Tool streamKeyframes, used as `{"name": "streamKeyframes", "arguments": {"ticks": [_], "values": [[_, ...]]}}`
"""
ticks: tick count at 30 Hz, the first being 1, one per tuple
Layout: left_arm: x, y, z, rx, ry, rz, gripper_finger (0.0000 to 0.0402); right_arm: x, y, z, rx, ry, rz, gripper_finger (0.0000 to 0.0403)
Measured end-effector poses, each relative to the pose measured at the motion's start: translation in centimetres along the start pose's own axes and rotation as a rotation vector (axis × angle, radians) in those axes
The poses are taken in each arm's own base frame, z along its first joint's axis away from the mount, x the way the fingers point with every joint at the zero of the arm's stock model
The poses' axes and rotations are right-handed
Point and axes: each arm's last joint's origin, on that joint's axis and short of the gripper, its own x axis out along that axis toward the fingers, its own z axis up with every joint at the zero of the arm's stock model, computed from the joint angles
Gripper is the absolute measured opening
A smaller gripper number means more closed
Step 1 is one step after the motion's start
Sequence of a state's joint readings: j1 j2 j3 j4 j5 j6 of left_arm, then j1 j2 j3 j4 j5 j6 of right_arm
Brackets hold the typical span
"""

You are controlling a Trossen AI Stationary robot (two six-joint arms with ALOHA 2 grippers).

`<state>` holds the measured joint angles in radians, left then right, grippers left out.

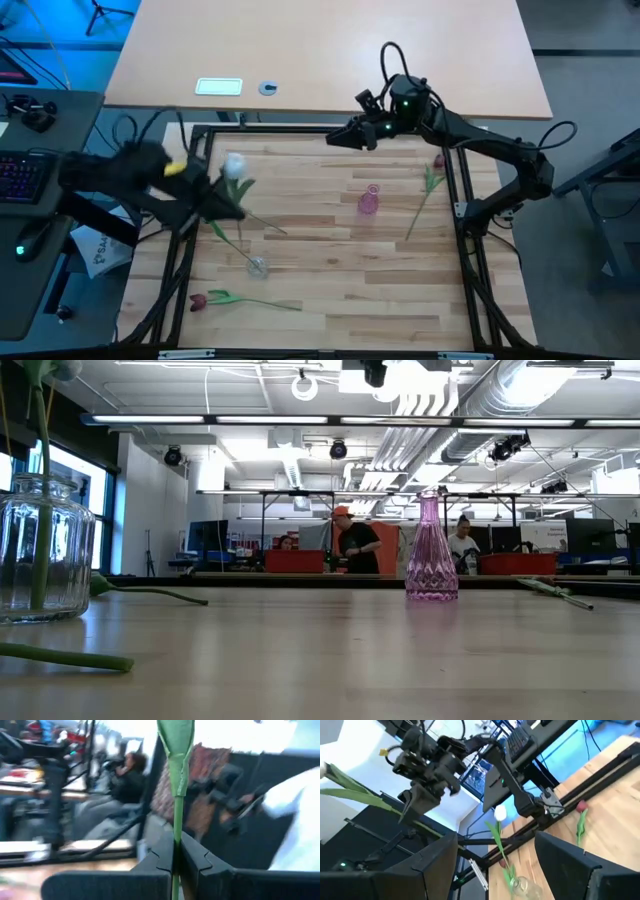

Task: Sort flowers into vase by color
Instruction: Put the white flower into the transparent vase

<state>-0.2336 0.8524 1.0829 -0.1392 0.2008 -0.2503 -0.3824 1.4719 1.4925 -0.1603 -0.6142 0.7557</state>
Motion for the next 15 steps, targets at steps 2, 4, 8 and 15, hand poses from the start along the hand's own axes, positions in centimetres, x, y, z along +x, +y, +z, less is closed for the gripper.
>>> {"name": "streamKeyframes", "arguments": {"ticks": [2, 4, 8, 15], "values": [[0.1, -1.0, -1.7, -0.059, -0.064, -0.047, 0.0, 0.3, 0.3, -0.4, 0.001, 0.005, -0.012, 0.0261], [0.3, -1.8, -3.3, -0.107, -0.147, -0.058, 0.0, 0.7, 0.5, -1.0, 0.0, 0.025, -0.034, 0.0261], [0.9, -3.5, -6.7, -0.175, -0.18, 0.068, 0.0, 1.4, 0.9, -2.4, 0.014, 0.091, -0.054, 0.0261], [3.2, -8.4, -9.9, -0.25, -0.177, 0.169, 0.0, 2.1, 1.5, -4.6, -0.037, 0.23, -0.078, 0.0261]]}}
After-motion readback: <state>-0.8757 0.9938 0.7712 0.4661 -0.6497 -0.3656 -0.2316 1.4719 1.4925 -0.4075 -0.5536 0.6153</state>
